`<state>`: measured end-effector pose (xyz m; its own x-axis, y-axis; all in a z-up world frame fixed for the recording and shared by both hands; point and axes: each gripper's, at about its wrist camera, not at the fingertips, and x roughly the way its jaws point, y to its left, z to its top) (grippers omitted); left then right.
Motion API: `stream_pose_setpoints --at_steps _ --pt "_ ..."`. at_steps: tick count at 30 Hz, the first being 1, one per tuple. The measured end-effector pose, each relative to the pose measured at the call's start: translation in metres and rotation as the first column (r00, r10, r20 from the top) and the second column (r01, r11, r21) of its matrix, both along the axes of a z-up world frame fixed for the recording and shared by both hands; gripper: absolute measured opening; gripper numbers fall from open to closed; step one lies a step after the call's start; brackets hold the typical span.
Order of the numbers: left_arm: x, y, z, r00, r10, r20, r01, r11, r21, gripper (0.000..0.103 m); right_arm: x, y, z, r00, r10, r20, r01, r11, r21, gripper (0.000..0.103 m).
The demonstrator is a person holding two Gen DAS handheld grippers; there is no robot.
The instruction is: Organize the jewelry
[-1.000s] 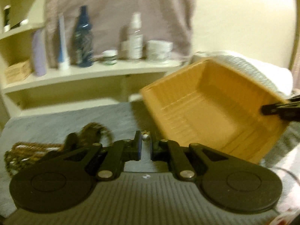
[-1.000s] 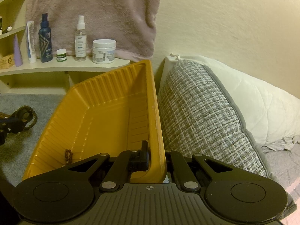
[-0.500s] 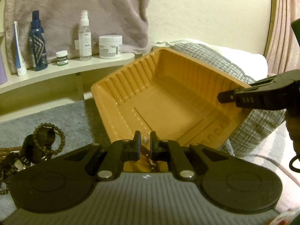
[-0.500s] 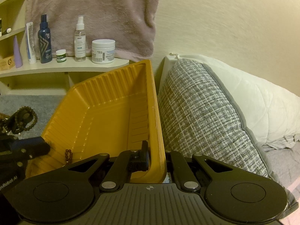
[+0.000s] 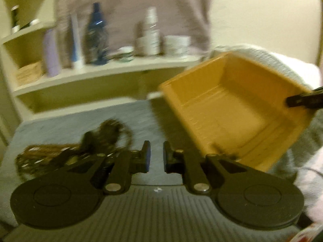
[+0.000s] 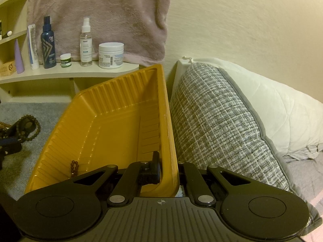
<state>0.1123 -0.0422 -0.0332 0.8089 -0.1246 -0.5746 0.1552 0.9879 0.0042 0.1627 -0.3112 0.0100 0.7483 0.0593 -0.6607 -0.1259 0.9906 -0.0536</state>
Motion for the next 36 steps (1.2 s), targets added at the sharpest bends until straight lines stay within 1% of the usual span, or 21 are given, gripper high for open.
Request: stream_pose_setpoints --at_steps 4,8,11,16,23,32,35,36 --pt "0.005 0.022 -0.013 0.997 0.078 -0.024 -0.077 0.996 0.034 0.012 0.001 0.0 0.0 1.0 -0.002 -0.002 0.002 1.0 -0.001 0.004" --pt "0.013 0.032 -0.024 0.993 0.108 -0.039 -0.107 0.994 0.037 0.013 0.002 -0.001 0.0 1.0 -0.003 -0.005 0.003 1.0 -0.003 0.004" --pt "0.019 0.033 -0.03 0.993 0.104 -0.05 -0.103 0.994 0.024 0.014 0.003 -0.001 -0.001 1.0 -0.002 -0.005 0.002 1.0 -0.004 0.004" --pt "0.027 0.028 -0.036 0.994 0.096 -0.043 -0.094 0.995 0.043 0.015 0.003 -0.002 -0.002 1.0 -0.002 -0.007 0.002 1.0 -0.004 0.004" --pt "0.035 0.021 -0.037 0.997 0.074 -0.015 -0.072 0.993 0.094 0.015 0.004 -0.003 -0.003 1.0 0.0 -0.008 0.0 1.0 -0.007 0.004" --pt "0.034 0.016 -0.038 0.998 0.049 -0.028 -0.044 0.989 0.142 0.015 0.004 -0.003 -0.003 1.0 0.002 -0.008 -0.002 1.0 -0.009 0.004" --pt "0.035 0.017 -0.038 0.997 0.048 -0.054 -0.042 0.992 0.116 0.014 0.005 -0.003 -0.003 1.0 0.002 -0.008 -0.002 1.0 -0.009 0.004" --pt "0.034 0.017 -0.038 0.997 0.05 -0.052 -0.044 0.993 0.114 0.014 0.005 -0.003 -0.003 1.0 0.002 -0.008 -0.002 1.0 -0.009 0.004"
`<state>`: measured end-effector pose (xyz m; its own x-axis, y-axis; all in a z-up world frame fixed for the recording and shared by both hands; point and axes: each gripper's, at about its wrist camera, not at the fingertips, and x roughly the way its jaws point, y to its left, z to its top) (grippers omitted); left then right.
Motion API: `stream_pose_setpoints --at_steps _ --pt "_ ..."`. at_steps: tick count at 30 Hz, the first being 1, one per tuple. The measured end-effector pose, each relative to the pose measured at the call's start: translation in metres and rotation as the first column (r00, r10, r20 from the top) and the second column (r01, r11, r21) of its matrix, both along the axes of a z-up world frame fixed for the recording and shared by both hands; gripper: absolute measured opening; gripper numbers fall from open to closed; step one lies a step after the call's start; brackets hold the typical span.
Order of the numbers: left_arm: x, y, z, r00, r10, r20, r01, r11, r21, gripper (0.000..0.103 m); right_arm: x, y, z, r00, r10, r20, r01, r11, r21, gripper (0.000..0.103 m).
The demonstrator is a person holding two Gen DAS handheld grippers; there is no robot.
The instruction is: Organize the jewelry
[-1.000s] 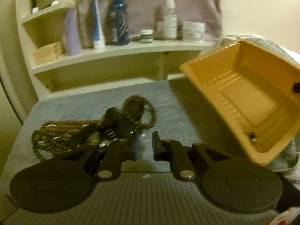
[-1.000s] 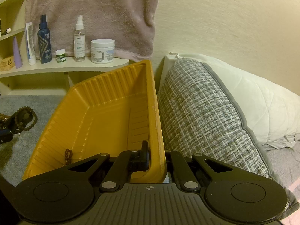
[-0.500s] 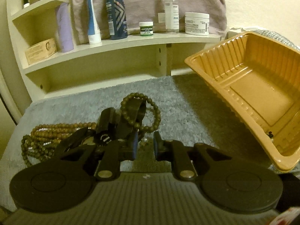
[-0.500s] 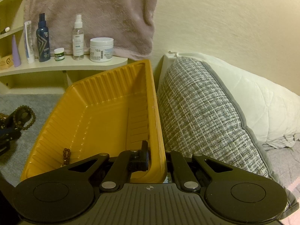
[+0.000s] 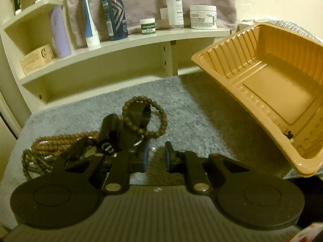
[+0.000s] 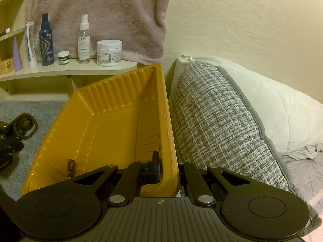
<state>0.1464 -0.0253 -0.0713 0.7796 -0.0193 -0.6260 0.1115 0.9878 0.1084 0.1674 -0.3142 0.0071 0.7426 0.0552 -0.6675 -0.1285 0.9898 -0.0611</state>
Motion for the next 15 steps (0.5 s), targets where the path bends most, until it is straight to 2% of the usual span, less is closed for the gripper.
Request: stream_pose_setpoints --at_steps 6,9,12,15 --pt "0.0018 0.0007 -0.0022 1.0 0.001 0.01 -0.001 1.0 0.001 0.014 0.0001 0.0 0.0001 1.0 0.0 -0.001 0.0 1.0 0.0 0.004" --pt "0.0021 -0.0034 -0.0043 1.0 -0.007 0.015 0.007 0.999 0.032 0.014 0.0 0.0 0.0001 1.0 0.0 0.0 0.0 1.0 -0.001 0.004" --pt "0.0017 -0.0038 -0.0042 1.0 -0.001 0.015 0.0 0.999 0.04 0.006 0.0002 -0.0002 0.0 1.0 0.001 0.0 -0.001 1.0 -0.001 0.004" --pt "0.0009 0.0006 -0.0031 1.0 0.009 0.018 -0.01 1.0 0.026 0.005 0.0002 -0.0001 0.0001 1.0 0.001 0.0 -0.001 1.0 -0.001 0.004"
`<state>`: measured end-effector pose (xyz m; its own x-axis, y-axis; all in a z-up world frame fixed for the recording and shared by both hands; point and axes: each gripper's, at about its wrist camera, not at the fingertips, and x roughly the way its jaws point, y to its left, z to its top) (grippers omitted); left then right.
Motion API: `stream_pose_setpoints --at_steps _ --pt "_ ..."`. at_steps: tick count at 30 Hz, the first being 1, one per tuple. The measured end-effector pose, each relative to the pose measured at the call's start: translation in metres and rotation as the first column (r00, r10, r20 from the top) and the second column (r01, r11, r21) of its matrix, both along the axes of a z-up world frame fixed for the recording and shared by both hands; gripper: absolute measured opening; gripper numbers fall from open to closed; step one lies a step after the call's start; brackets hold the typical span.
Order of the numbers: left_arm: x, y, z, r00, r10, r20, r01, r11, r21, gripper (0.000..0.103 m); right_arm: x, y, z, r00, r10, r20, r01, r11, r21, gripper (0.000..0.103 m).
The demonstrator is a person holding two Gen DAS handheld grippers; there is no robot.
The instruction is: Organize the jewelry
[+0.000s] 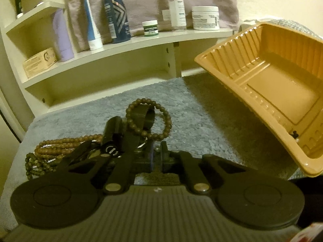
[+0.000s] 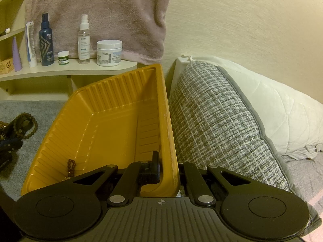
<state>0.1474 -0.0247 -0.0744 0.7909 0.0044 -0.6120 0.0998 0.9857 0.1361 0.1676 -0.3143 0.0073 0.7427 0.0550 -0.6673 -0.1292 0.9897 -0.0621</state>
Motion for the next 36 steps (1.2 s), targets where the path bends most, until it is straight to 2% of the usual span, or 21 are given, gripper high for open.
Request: stream_pose_setpoints --at_steps 2,7,11,12,13,15,20,22,31,33,36 --pt "-0.001 0.0 0.001 1.0 -0.003 0.004 0.003 1.0 0.001 0.0 0.0 0.0 0.0 1.0 0.0 0.0 0.0 1.0 0.0 0.004" --pt "-0.005 -0.002 0.009 1.0 -0.01 0.028 0.01 1.0 -0.008 0.0 0.0 0.0 0.0 1.0 0.0 -0.001 0.0 1.0 0.0 0.004" --pt "-0.004 -0.002 0.008 1.0 -0.004 0.012 0.004 1.0 -0.007 0.001 0.0 0.0 0.0 1.0 0.0 0.0 0.0 1.0 0.0 0.004" --pt "-0.006 -0.001 0.007 1.0 -0.002 0.017 0.002 1.0 -0.006 0.007 0.0 0.001 0.0 1.0 0.0 0.0 0.0 1.0 0.001 0.004" --pt "-0.007 -0.001 0.006 1.0 0.001 0.026 0.0 1.0 -0.002 0.008 0.0 0.001 0.0 1.0 0.0 0.0 0.0 1.0 0.0 0.004" --pt "-0.007 -0.001 0.004 1.0 0.004 0.024 -0.004 1.0 0.013 0.023 0.0 0.001 0.0 1.0 0.0 0.0 0.0 1.0 -0.001 0.004" --pt "-0.002 -0.003 0.0 1.0 -0.008 0.009 0.008 1.0 0.013 0.023 0.0 0.0 0.0 1.0 -0.001 -0.001 0.001 1.0 0.001 0.004" --pt "-0.001 -0.008 -0.001 1.0 -0.023 -0.017 0.024 1.0 0.015 0.014 0.0 0.0 -0.001 1.0 -0.001 -0.001 0.001 1.0 0.002 0.004" --pt "0.005 -0.007 -0.003 1.0 -0.001 -0.02 0.002 1.0 0.021 0.013 0.0 0.0 -0.001 1.0 0.0 0.0 0.0 1.0 0.002 0.004" --pt "0.006 -0.007 -0.003 1.0 0.003 -0.026 -0.003 1.0 0.011 0.008 0.0 0.0 -0.001 1.0 0.001 0.002 -0.001 1.0 0.0 0.004" --pt "0.004 -0.006 -0.002 1.0 0.008 -0.019 -0.008 1.0 -0.001 0.008 -0.001 0.0 -0.001 1.0 0.002 0.002 -0.002 1.0 0.001 0.004"
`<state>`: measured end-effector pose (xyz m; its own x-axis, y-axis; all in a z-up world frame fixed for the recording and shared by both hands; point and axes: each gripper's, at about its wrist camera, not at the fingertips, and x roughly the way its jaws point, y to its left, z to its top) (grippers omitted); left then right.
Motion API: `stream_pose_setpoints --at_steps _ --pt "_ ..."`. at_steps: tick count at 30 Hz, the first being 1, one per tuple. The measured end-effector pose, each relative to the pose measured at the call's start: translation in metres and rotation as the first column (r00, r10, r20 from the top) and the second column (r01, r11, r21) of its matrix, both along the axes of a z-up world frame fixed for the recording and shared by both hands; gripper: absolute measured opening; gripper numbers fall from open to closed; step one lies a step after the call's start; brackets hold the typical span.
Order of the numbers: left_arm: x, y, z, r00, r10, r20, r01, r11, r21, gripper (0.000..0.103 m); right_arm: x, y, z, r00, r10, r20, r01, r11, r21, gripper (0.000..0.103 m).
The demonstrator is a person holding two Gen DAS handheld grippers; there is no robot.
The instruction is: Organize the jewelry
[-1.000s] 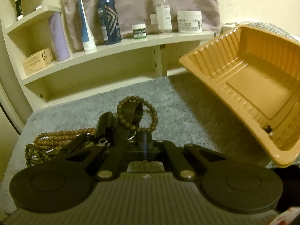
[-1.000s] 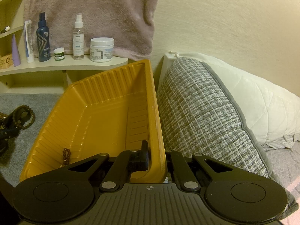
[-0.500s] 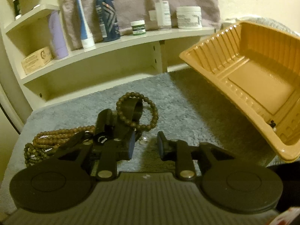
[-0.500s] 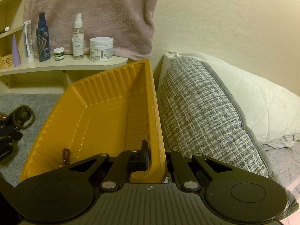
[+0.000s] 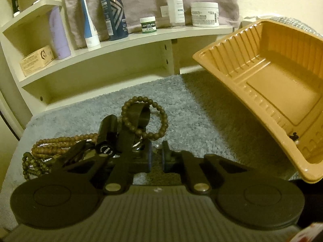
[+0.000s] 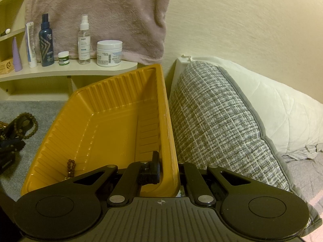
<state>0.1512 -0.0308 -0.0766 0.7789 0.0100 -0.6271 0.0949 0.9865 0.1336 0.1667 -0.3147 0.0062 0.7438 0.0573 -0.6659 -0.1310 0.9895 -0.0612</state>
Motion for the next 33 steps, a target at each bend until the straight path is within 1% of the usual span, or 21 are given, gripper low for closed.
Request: stream_pose_setpoints --at_steps 5,9,13,18,23,28,29,30,31,33 --pt "-0.005 0.001 0.007 1.0 -0.005 0.014 0.005 1.0 -0.024 0.007 0.0 0.0 0.0 1.0 -0.002 0.0 0.002 1.0 0.002 0.004" --pt "-0.009 -0.003 0.023 0.999 -0.024 0.045 0.027 0.998 -0.065 0.007 0.0 0.0 0.0 1.0 0.0 0.001 0.0 1.0 0.002 0.004" --pt "-0.011 -0.015 0.044 0.993 -0.079 0.086 0.09 0.987 -0.13 0.007 0.0 0.0 -0.001 1.0 0.0 0.001 0.0 1.0 0.002 0.004" --pt "-0.014 -0.041 0.057 0.981 -0.167 0.103 0.182 0.968 -0.172 0.007 0.0 0.0 0.0 1.0 0.0 0.001 0.0 1.0 0.003 0.004" --pt "-0.018 -0.069 0.054 0.966 -0.241 0.094 0.254 0.951 -0.175 0.007 0.0 0.0 0.0 1.0 0.0 0.0 0.0 1.0 0.005 0.004" --pt "-0.022 -0.083 0.052 0.956 -0.28 0.088 0.291 0.942 -0.166 0.008 0.0 0.0 0.0 1.0 -0.001 0.0 0.001 1.0 0.005 0.004" --pt "-0.024 -0.085 0.052 0.954 -0.285 0.089 0.296 0.941 -0.162 0.012 0.0 0.0 0.0 1.0 -0.001 0.0 0.001 1.0 0.006 0.004" --pt "-0.025 -0.086 0.052 0.953 -0.287 0.095 0.3 0.941 -0.158 0.024 0.0 0.0 0.0 1.0 -0.001 0.0 0.001 1.0 0.005 0.004" --pt "-0.027 -0.086 0.053 0.952 -0.289 0.103 0.302 0.941 -0.154 0.028 0.0 0.0 0.0 1.0 0.0 0.0 0.0 1.0 0.006 0.004" --pt "-0.029 -0.085 0.054 0.952 -0.285 0.109 0.299 0.943 -0.144 0.029 0.0 0.0 0.0 1.0 -0.001 0.0 0.001 1.0 0.006 0.004"
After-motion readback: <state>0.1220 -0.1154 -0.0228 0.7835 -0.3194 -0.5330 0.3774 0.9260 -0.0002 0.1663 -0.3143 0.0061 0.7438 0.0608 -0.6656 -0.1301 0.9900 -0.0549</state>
